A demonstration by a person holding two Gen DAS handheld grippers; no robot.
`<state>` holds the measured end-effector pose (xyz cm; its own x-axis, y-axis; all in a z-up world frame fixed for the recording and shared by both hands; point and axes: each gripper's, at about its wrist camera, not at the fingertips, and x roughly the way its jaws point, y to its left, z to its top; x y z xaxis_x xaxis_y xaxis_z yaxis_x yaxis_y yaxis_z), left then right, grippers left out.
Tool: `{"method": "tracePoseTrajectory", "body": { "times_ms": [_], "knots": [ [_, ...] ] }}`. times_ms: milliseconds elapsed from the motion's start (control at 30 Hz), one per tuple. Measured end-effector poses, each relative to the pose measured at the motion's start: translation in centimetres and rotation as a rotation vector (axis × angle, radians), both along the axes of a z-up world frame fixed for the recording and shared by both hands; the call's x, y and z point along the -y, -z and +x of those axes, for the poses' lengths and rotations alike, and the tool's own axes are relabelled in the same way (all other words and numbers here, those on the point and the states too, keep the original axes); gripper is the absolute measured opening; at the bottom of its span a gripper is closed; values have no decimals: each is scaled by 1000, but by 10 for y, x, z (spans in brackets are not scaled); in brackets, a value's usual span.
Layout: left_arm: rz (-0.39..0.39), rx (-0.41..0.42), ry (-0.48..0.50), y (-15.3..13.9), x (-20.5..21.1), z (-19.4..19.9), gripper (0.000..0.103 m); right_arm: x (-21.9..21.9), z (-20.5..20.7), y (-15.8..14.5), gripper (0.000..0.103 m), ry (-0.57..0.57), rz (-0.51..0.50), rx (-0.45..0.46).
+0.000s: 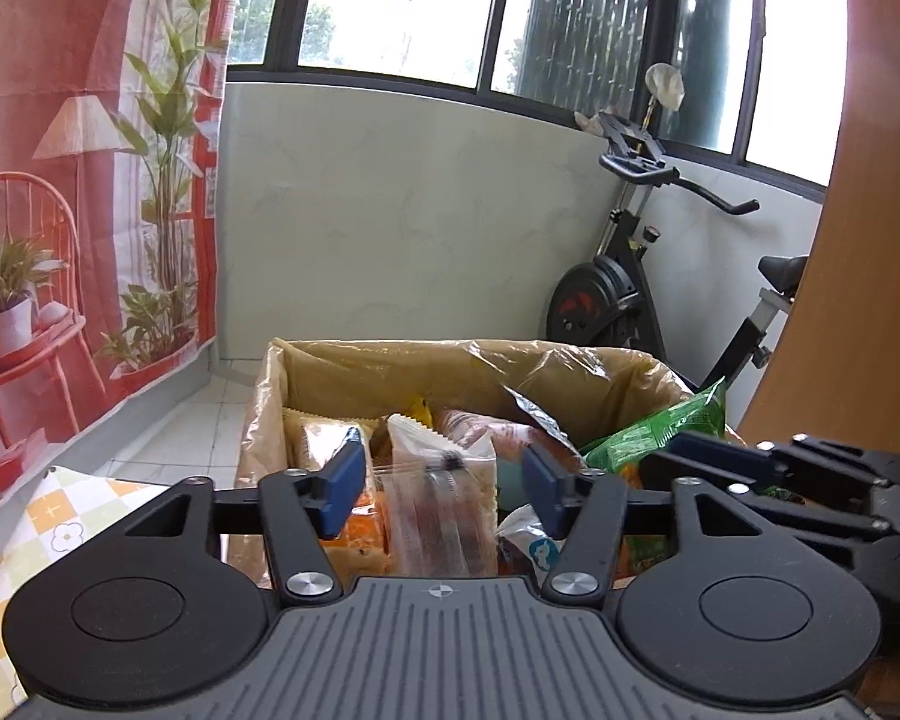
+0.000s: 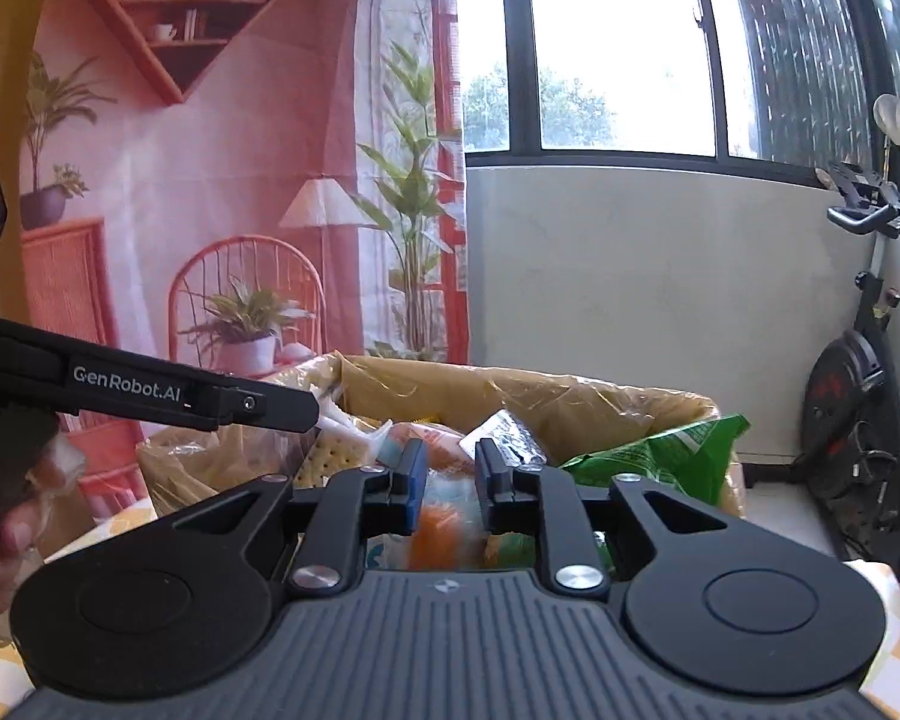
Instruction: Organize snacks
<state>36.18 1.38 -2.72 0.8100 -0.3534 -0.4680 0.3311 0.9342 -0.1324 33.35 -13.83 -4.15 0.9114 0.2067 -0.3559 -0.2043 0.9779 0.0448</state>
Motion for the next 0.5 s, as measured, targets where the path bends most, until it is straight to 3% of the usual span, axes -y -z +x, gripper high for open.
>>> {"method": "tracePoseTrajectory", "body": {
  "times_ms": [100,200,333,500],
  "knots": [
    [26,18,-14,-8,-5,-7,81,0,-5,-7,31,26,-4,-3],
    [41,37,-32,-16,-10,-17,94,2,-13,-14,49,56,-8,-12],
    [57,32,-64,-26,-17,-27,97,4,-26,-26,82,85,0,-15],
    [60,8,-76,-32,-27,-41,97,3,-44,-38,93,116,1,-27]
  ]
}}
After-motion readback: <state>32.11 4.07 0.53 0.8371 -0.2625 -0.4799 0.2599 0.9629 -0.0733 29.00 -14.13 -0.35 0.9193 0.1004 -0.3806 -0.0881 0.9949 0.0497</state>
